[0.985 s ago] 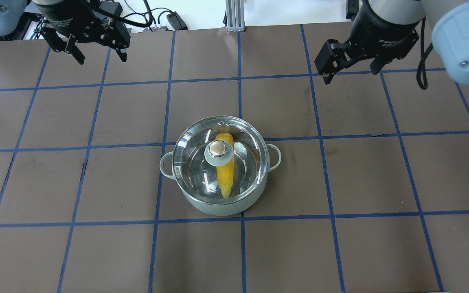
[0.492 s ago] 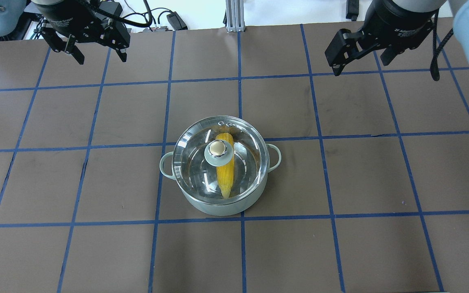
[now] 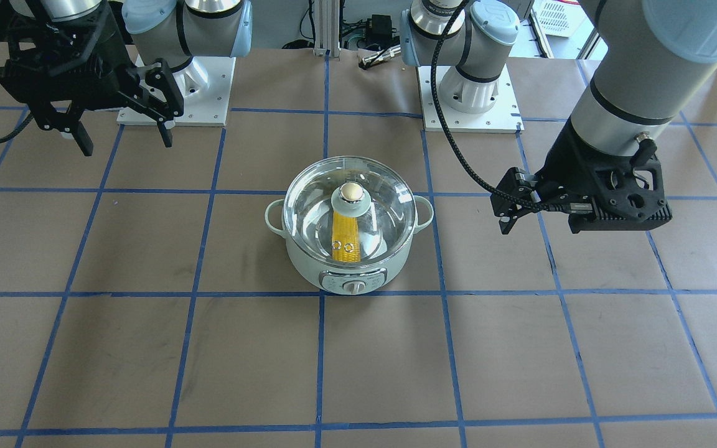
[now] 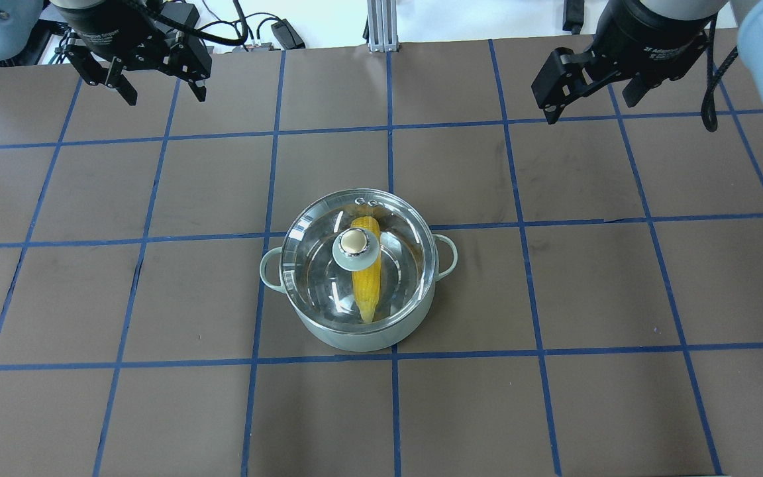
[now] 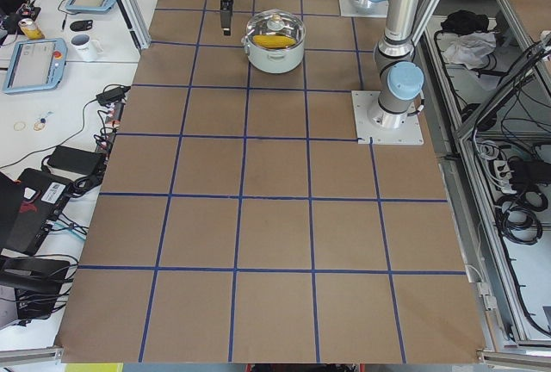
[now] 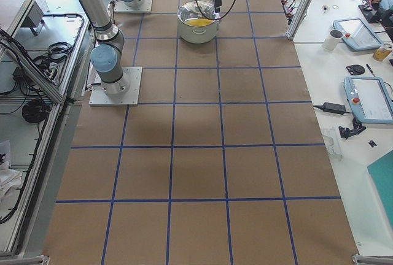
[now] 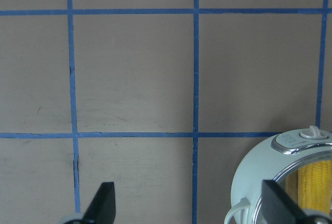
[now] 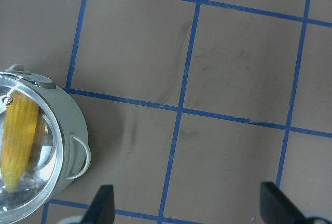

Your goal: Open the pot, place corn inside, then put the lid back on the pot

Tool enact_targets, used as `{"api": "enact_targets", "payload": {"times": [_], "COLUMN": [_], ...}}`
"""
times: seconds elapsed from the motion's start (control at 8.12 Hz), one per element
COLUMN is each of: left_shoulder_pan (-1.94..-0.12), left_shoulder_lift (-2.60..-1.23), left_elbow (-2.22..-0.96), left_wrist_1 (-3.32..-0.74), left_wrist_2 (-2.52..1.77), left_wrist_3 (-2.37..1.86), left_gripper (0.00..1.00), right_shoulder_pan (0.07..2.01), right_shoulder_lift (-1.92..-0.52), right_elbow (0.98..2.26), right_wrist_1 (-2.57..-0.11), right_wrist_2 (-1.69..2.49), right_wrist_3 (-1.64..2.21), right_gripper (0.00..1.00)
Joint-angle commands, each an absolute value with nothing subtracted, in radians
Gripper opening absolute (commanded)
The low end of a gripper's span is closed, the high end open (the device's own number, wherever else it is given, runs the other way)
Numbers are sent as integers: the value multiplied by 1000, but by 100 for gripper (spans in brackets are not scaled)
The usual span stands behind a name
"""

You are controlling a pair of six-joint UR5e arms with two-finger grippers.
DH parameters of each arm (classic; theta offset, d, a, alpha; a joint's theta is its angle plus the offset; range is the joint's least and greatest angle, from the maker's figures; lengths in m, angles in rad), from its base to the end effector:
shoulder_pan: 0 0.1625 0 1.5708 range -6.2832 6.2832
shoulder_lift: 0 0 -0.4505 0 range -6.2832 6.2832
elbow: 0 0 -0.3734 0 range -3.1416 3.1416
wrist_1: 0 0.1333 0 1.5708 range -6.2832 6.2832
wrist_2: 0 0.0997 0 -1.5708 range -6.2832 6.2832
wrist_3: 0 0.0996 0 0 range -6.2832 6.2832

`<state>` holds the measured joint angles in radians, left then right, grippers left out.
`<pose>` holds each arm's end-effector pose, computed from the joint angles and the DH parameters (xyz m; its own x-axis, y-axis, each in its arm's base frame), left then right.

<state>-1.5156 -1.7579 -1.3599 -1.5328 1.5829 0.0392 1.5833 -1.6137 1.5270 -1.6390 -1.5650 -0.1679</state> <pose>-0.1008 -0.5692 0.5208 -0.9998 -0.0168 -0.0145 -0.0159 0.9980 -0.0612 0.1397 -0.4648 0.5619 -0.9838 -0.1783 0.0201 -0.1793 0.9718 -0.1531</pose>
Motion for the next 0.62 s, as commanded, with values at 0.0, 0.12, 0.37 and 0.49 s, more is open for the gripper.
{"api": "enact_targets", "payload": {"times": [0.0, 0.12, 0.37, 0.49], "left_shoulder_pan": [-1516, -1516, -1516, -1516], "left_shoulder_lift": [-1758, -1758, -1758, -1758], "left_elbow": [-1361, -1361, -1361, -1361], "left_wrist_1": [-1532, -1532, -1532, -1532], "left_wrist_2": [1582, 1582, 1583, 1582], "left_wrist_3": [38, 40, 40, 40], "left_gripper": [100, 100, 100, 100], "right_shoulder_pan": [1583, 1583, 1582, 1583], "right_shoulder_lift": [-1614, -1614, -1614, -1612], "right_elbow": [1525, 1526, 1525, 1526], "right_wrist_1": [-1641, -1641, -1637, -1644], "right_wrist_2": [-1615, -1623, -1628, -1618], "right_wrist_3": [-169, -169, -169, -169], "right_gripper": [100, 100, 100, 100]}}
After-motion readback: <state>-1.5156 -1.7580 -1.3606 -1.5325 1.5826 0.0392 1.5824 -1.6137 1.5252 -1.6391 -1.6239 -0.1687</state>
